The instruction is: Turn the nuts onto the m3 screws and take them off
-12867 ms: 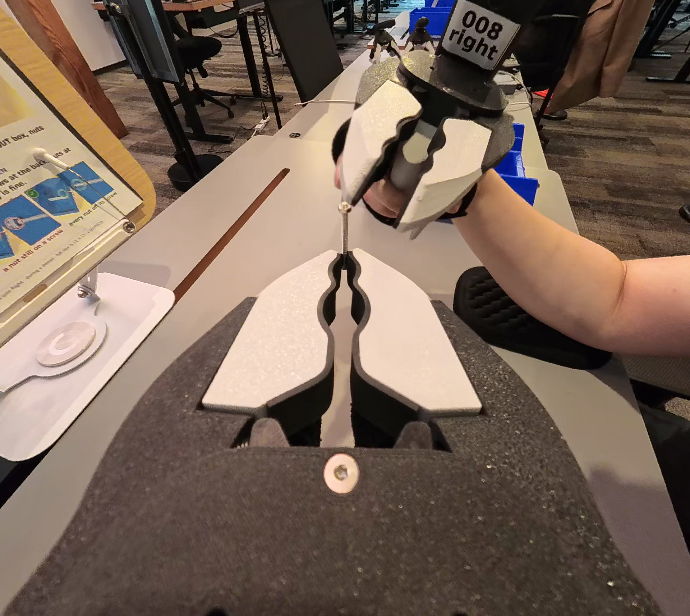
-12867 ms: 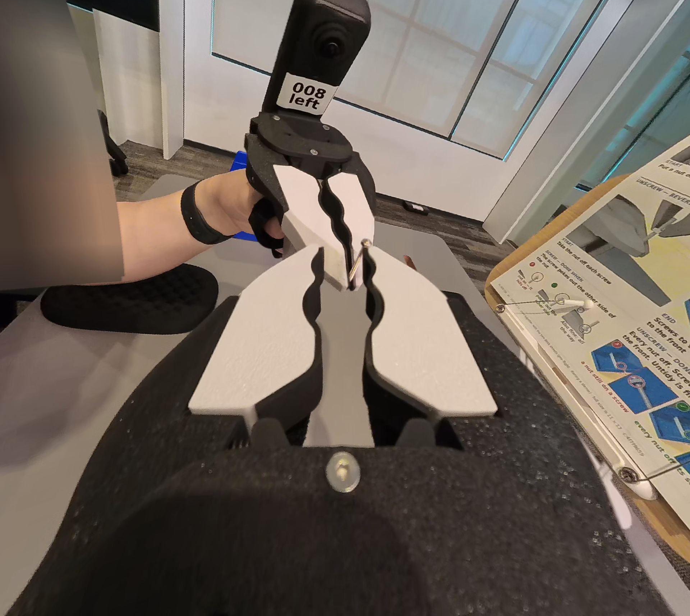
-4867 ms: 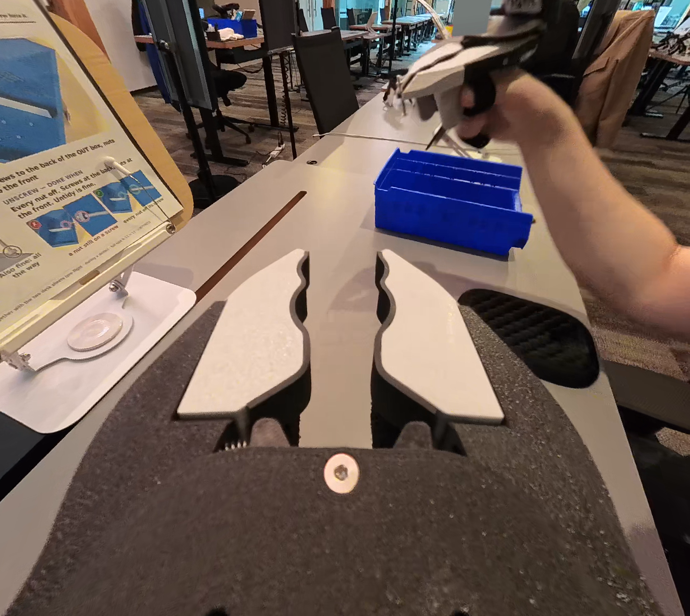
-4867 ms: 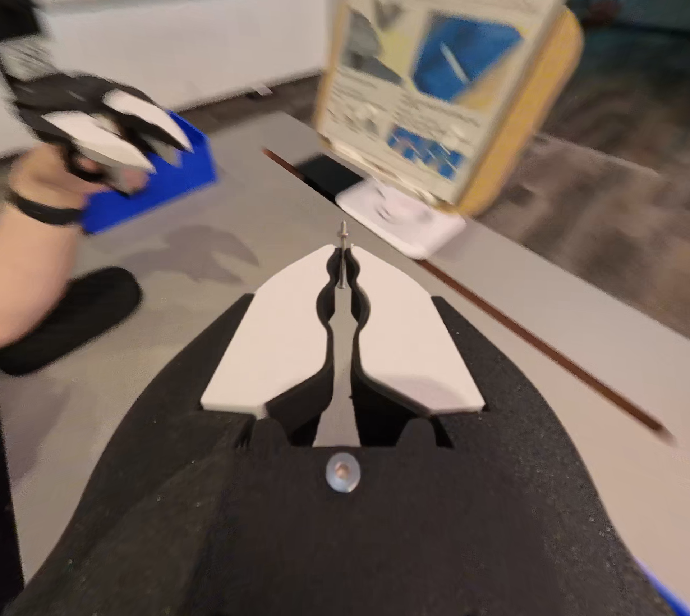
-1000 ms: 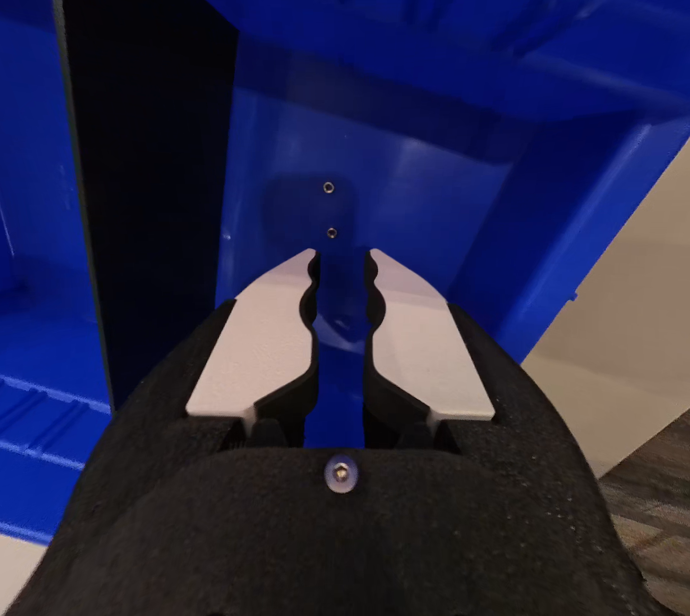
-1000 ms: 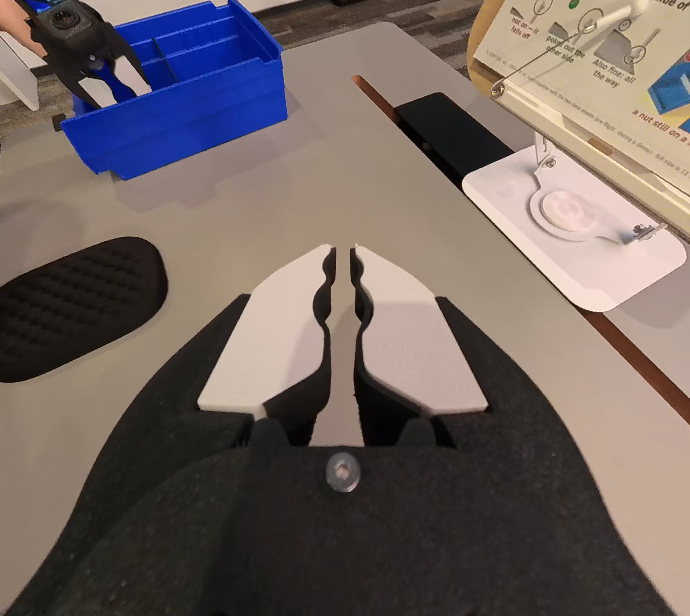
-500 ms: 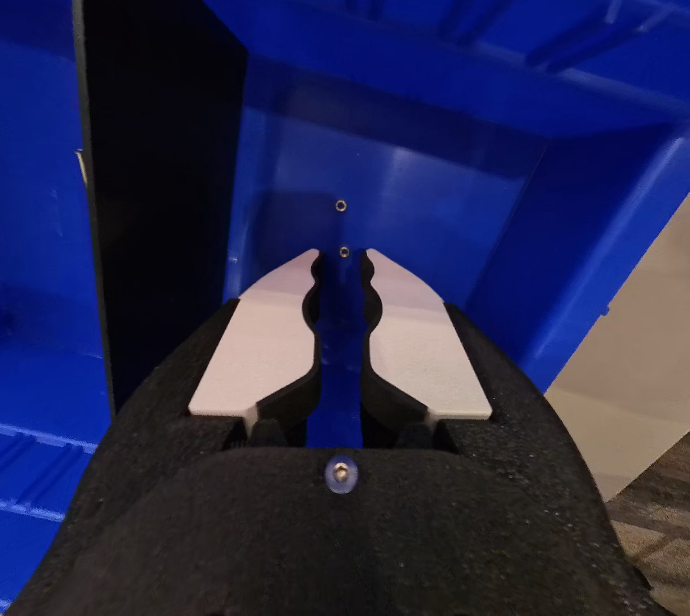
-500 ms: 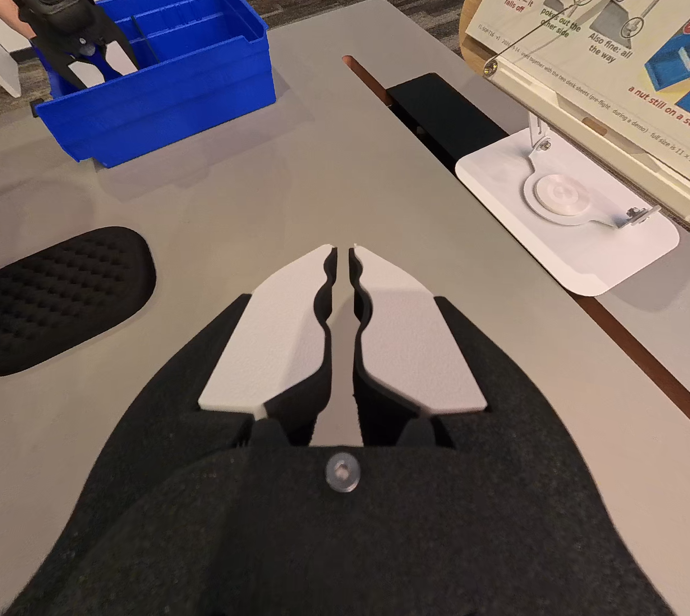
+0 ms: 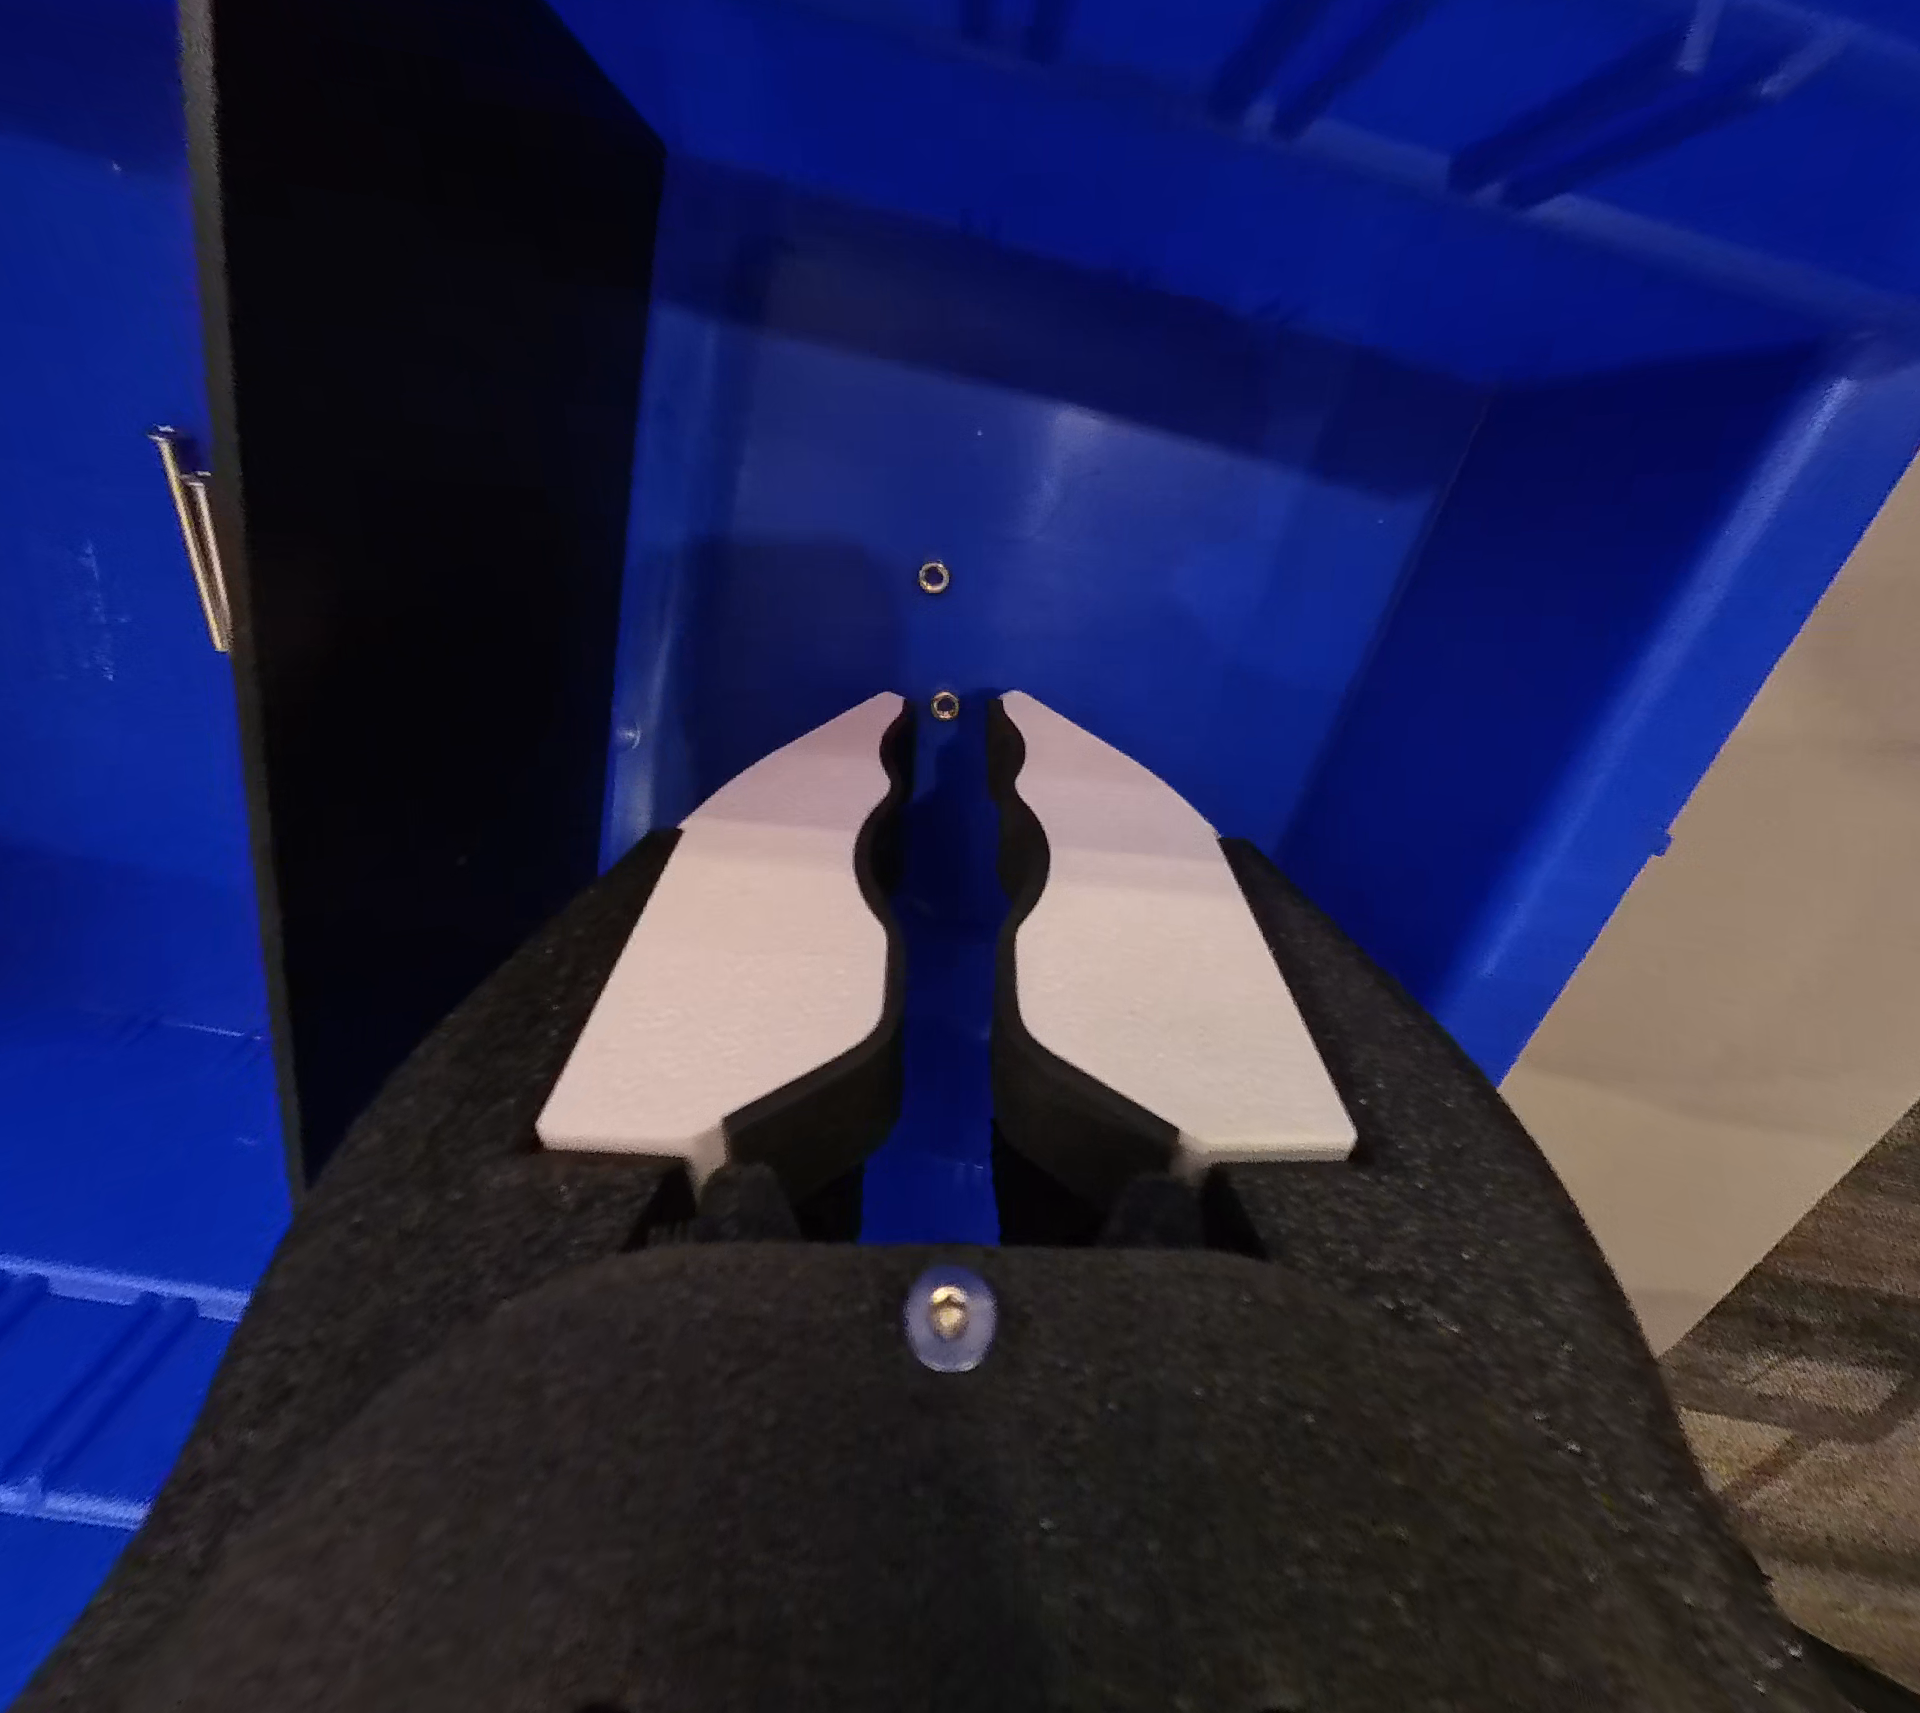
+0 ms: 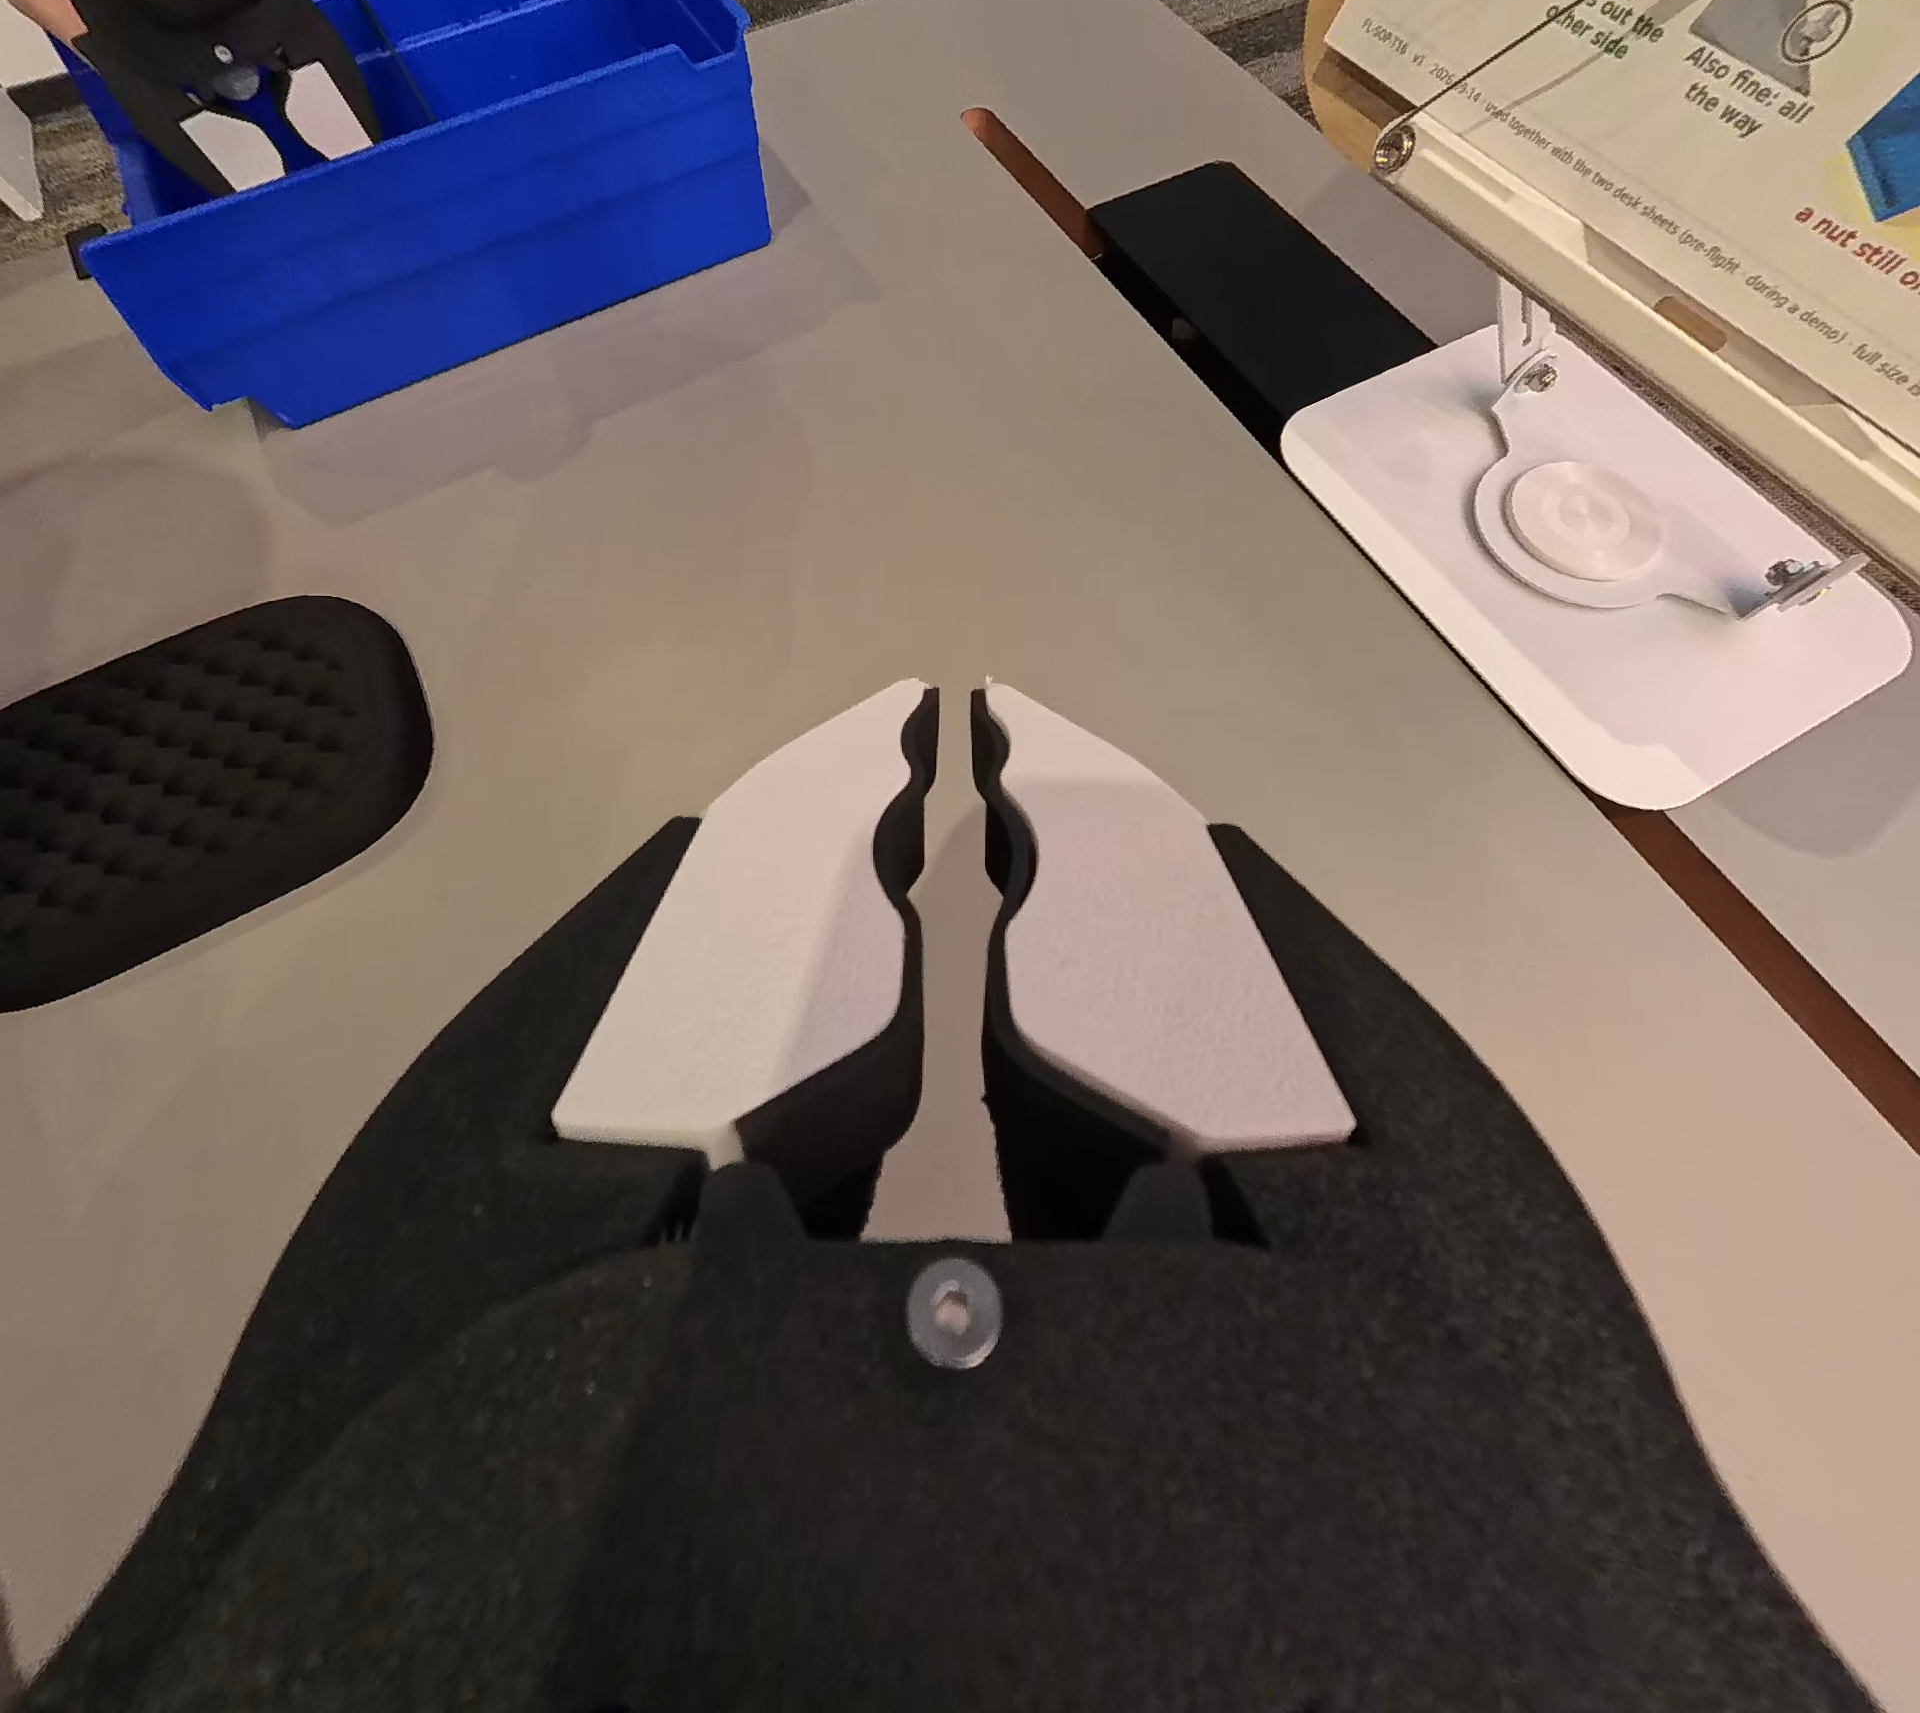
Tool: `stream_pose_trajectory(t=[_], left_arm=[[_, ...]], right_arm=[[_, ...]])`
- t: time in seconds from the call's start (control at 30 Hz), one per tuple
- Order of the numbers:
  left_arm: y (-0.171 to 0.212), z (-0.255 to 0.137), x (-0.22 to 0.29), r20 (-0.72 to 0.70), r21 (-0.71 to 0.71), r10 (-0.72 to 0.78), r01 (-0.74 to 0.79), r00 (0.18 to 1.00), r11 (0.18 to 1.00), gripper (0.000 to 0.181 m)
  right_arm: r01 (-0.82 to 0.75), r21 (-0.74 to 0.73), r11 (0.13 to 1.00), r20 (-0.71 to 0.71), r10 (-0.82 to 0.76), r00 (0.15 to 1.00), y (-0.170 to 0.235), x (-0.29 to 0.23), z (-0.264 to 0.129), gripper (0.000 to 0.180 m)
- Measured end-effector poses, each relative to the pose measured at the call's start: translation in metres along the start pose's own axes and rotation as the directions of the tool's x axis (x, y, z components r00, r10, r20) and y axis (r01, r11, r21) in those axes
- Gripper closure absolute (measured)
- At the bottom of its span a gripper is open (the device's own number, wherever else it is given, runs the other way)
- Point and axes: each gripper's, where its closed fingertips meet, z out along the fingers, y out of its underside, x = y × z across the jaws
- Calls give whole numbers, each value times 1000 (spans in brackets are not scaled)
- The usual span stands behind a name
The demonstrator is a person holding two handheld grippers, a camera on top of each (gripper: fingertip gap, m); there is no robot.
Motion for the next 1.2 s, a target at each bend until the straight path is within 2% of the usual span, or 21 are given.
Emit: stream_pose_trajectory(t=[0.27,0.77,0.87,1.0,1.2], left_arm=[[-1,1,0,1,-9,14,-14,1000,1000,174],[0,-7,0,38,9,-24,24,999,1000,175],[-8,-31,-1,73,47,-34,31,997,998,175],[-34,-82,-3,148,94,-34,20,988,995,175],[-106,-151,9,238,107,83,-112,968,988,175]], right_arm=[[-6,-3,1000,2,6,1000,1,1,-1,174],[-5,0,1000,19,5,1000,1,-1,-4,175],[-1,-2,1000,14,1,1000,1,0,-6,175],[-3,17,1000,23,3,1000,-2,-1,-12,175],[-16,46,999,24,15,1000,-2,3,-22,175]])
